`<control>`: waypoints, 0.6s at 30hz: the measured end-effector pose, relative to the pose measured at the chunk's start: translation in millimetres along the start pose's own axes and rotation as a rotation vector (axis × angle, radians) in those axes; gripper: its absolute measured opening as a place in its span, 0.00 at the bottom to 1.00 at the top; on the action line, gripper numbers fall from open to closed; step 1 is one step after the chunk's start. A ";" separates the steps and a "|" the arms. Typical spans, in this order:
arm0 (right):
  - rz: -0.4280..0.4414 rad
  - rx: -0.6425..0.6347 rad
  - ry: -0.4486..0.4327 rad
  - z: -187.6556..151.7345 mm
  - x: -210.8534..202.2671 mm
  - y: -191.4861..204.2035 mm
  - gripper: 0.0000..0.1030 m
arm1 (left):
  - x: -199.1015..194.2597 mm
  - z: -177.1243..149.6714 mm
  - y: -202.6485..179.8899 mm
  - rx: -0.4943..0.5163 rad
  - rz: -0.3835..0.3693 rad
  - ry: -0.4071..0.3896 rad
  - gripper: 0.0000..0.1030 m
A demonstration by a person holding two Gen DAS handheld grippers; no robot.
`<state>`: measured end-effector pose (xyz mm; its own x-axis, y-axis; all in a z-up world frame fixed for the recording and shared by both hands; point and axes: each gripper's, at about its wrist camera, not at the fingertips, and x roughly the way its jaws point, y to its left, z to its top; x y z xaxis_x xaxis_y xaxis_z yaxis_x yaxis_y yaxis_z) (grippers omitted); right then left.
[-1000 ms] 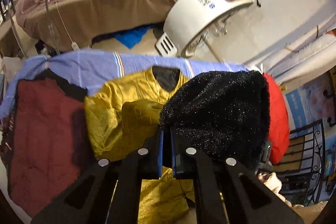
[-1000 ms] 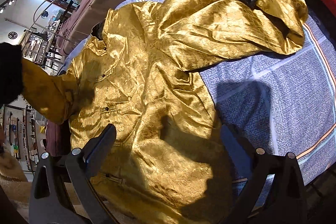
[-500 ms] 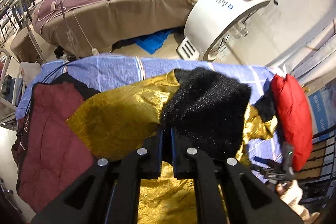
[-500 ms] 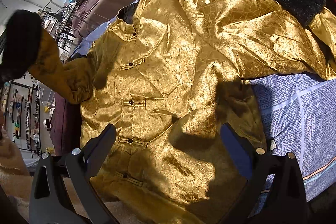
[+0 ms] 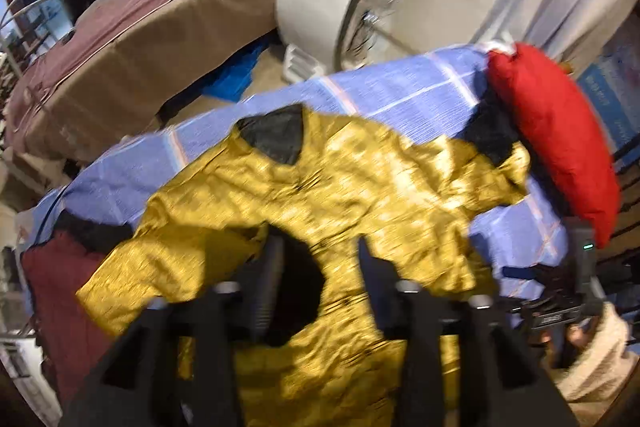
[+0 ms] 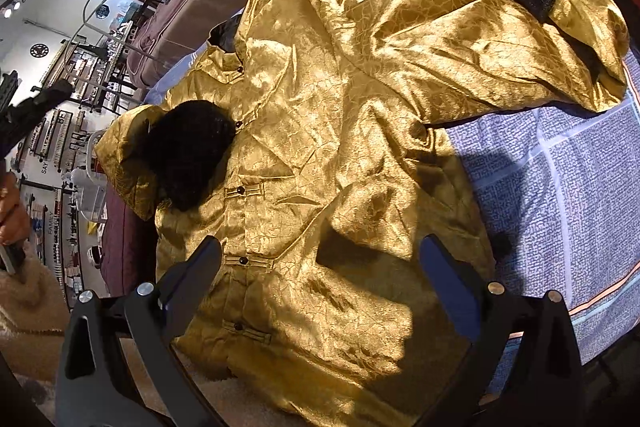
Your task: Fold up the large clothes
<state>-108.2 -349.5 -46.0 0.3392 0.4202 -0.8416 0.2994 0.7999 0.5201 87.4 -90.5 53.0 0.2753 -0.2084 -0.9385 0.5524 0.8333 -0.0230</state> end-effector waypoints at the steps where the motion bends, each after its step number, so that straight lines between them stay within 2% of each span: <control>1: -0.002 -0.009 0.009 0.3 3.8 2.7 0.95 | 15.1 -12.2 8.5 0.001 0.097 0.037 0.85; 4: 0.006 -0.018 0.026 1.5 13.6 9.6 0.95 | 35.2 -53.4 13.9 0.079 0.357 0.024 0.83; 6: 0.012 -0.015 0.029 2.4 18.4 11.7 0.95 | 39.1 -84.5 -1.5 0.170 0.558 -0.068 0.86; 8: 0.014 -0.007 0.031 3.0 22.2 12.0 0.95 | 46.1 -114.4 -23.6 0.295 0.757 -0.176 0.95; 10: 0.018 0.007 0.034 3.0 25.2 10.3 0.95 | 58.8 -133.0 -39.9 0.403 0.893 -0.226 0.95; 12: 0.016 0.024 0.034 2.5 26.3 6.9 0.95 | 80.3 -149.2 -55.2 0.521 0.940 -0.247 0.95; 14: 0.016 0.045 0.028 1.3 25.5 2.4 0.95 | 100.2 -156.4 -65.0 0.598 0.930 -0.225 0.95; 18: 0.003 0.079 0.017 -2.6 20.3 -8.6 0.95 | 128.9 -147.8 -72.6 0.628 0.913 -0.181 0.95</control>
<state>-106.2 -346.8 -67.9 0.3257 0.4305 -0.8418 0.3679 0.7625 0.5323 -33.6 -102.1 -117.3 0.8620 0.2346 -0.4494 0.3692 0.3168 0.8737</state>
